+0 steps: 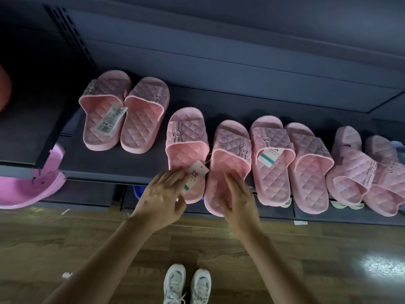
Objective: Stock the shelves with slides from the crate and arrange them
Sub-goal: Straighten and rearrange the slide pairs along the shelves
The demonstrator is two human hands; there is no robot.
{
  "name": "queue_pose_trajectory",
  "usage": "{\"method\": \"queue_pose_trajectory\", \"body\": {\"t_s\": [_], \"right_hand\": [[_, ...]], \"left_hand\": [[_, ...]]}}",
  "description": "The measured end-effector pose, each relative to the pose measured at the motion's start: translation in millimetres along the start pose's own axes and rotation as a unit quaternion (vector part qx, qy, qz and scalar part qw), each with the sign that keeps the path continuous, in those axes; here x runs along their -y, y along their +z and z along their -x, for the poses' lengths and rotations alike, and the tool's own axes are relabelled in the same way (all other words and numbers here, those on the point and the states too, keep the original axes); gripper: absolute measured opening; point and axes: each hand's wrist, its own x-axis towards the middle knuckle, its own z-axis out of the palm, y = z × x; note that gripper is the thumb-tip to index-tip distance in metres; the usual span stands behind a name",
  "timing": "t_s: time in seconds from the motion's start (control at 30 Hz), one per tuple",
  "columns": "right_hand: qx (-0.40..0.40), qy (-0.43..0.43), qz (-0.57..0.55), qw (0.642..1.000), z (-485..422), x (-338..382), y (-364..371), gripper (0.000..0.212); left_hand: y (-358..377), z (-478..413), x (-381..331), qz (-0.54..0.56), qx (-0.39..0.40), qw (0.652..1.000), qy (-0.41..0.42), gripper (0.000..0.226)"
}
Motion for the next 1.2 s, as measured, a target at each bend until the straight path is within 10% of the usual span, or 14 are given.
{"method": "queue_pose_trajectory", "body": {"t_s": [1.2], "right_hand": [[-0.075, -0.028, 0.051, 0.995, -121, -7, 36, 0.074]], "left_hand": [[27, -146, 37, 0.042, -0.076, 0.992, -0.089, 0.058]]}}
